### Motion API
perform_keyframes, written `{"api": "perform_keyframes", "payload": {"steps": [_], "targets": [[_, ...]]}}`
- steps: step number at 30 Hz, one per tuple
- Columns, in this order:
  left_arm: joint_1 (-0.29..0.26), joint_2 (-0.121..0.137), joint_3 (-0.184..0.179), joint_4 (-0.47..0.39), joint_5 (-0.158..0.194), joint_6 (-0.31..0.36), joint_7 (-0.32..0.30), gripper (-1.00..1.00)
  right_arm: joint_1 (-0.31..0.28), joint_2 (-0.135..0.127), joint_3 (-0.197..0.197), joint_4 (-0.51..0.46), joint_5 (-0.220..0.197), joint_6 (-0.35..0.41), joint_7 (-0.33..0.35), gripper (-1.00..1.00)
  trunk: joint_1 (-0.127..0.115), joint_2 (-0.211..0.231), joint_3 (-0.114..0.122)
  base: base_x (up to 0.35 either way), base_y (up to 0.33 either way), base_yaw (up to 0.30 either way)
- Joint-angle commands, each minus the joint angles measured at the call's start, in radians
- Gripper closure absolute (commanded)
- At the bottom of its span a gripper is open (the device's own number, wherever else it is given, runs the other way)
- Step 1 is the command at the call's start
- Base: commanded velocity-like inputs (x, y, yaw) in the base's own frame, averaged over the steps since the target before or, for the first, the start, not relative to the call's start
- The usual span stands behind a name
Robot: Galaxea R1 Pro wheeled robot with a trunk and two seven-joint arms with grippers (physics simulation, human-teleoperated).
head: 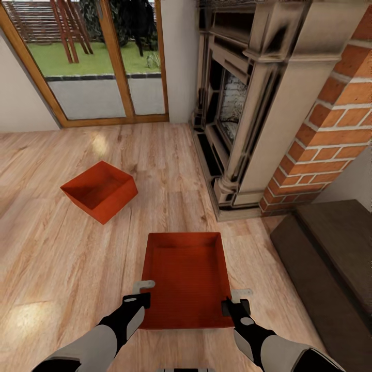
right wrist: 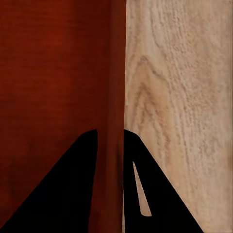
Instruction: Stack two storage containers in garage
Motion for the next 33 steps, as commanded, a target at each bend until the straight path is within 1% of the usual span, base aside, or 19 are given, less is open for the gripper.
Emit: {"api": "perform_keyframes", "payload": {"steps": [1,33], "targets": [[0.000,0.001,0.004,-0.003,-0.008,0.007,0.010,1.00,-0.001,0.000,-0.014,0.001,-0.017,-0.006,-0.005,1.00,-0.004,0.007,0.003,0.000,0.000,0.000],[0.000,0.001,0.005,-0.003,-0.008,0.007,0.011,1.00,-0.001,0.007,-0.013,0.001,-0.016,-0.008,-0.007,1.00,-0.127,0.231,0.103,0.000,0.000,0.000]]}}
